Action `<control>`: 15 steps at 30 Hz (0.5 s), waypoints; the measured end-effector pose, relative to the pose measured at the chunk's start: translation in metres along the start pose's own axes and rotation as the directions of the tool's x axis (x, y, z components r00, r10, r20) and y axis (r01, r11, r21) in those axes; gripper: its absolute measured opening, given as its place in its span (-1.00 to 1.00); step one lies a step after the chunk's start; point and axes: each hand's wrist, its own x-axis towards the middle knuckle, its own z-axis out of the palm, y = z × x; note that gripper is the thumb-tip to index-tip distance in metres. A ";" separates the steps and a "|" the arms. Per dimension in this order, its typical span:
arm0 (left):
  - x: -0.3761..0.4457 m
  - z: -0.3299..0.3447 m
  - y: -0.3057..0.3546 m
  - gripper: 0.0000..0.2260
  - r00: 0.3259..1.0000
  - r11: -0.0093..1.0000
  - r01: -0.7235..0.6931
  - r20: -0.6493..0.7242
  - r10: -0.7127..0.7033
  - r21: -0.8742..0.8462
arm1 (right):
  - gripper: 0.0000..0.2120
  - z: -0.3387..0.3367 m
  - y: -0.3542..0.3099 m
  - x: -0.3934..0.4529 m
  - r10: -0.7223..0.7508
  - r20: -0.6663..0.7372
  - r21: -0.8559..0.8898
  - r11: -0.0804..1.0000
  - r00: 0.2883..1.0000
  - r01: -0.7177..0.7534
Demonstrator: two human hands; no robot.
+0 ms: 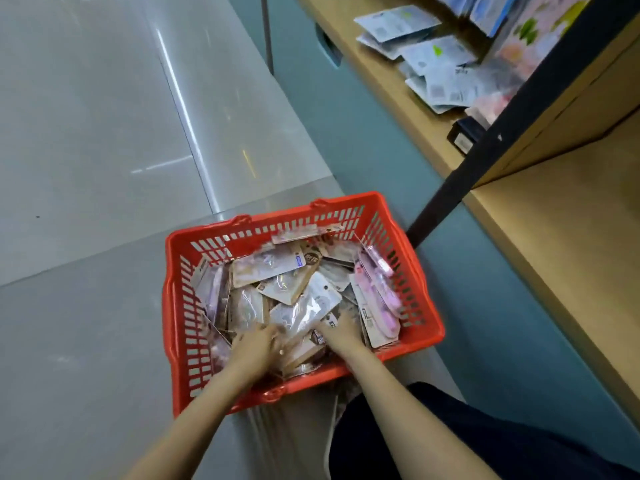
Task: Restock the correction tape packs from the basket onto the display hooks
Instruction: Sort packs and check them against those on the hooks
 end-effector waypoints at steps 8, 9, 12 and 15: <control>-0.005 -0.026 -0.033 -0.69 0.956 0.964 -0.205 0.177 0.234 -0.169 | -0.54 0.004 -0.023 0.024 -0.018 -0.160 0.157 0.987 0.987 0.044; -0.003 -0.030 -0.035 -0.65 0.956 0.968 -0.219 0.173 0.237 -0.119 | -0.53 -0.006 -0.025 0.027 -0.044 -0.190 0.158 0.985 0.981 0.075; 0.012 -0.042 -0.030 -0.62 0.969 0.972 -0.208 -0.159 0.190 -0.109 | -0.58 -0.058 -0.038 0.028 -0.169 -0.272 0.141 0.967 0.947 0.213; 0.046 -0.056 -0.004 -0.61 0.907 0.972 -0.174 -0.410 0.096 -0.158 | -0.71 -0.112 -0.057 0.023 -0.350 -0.241 -0.082 0.937 0.905 0.341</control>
